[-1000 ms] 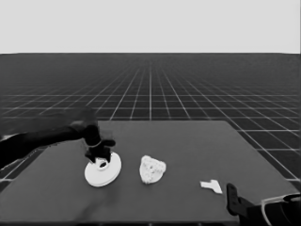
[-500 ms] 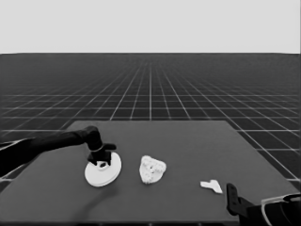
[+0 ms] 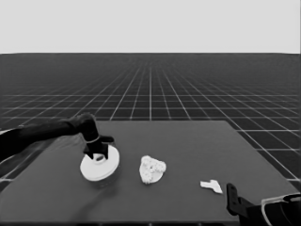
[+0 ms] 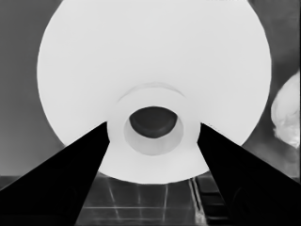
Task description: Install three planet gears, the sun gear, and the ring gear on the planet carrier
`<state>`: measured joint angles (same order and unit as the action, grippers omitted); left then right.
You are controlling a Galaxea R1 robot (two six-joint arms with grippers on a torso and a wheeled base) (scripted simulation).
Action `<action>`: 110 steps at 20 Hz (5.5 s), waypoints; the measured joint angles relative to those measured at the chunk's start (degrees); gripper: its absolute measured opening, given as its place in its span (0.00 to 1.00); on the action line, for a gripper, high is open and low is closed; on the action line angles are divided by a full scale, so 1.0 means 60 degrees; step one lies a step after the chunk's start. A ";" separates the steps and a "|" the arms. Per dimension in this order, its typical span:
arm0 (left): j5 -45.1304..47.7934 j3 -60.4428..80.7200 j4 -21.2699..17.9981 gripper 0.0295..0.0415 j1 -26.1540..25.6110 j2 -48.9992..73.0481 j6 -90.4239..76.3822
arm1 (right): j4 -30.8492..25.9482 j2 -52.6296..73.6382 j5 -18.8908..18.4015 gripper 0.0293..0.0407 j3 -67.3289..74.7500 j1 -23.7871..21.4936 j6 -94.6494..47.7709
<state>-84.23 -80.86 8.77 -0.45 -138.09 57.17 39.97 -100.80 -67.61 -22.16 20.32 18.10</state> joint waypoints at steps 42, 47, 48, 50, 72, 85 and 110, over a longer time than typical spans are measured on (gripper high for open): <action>-0.0387 -0.3496 0.0779 0.44 -0.0566 -0.6566 0.2053 | 0.0000 0.0000 0.0000 0.81 0.0000 0.0000 0.0000; -0.0387 -0.3499 0.0781 0.44 -0.0570 -0.6561 0.1635 | 0.0000 0.0000 0.0000 0.81 0.0000 0.0000 0.0000; -0.0387 -0.3500 0.0783 0.44 -0.0566 -0.6559 0.1551 | 0.0000 0.0000 0.0000 0.81 0.0000 0.0000 0.0000; -0.0385 -0.3504 0.0783 0.44 -0.0585 -0.6557 0.1384 | 0.0000 0.0000 0.0000 0.81 0.0000 0.0000 0.0000; -0.0380 -0.3515 0.0777 0.44 -0.0700 -0.6544 -0.0449 | 0.0000 0.0000 0.0000 0.81 0.0000 0.0000 0.0000; -0.0381 -0.3514 0.0777 0.44 -0.0698 -0.6544 -0.1533 | 0.0000 0.0000 0.0000 0.81 0.0000 0.0000 0.0000; 0.4698 0.4679 0.0943 0.99 0.2083 -0.0061 -0.5761 | -0.4204 -0.3125 -0.3014 0.87 -0.2497 -0.3757 0.6853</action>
<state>-56.05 -52.78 14.43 12.04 -138.46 22.60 14.75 -119.55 -85.70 -37.14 -2.22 59.22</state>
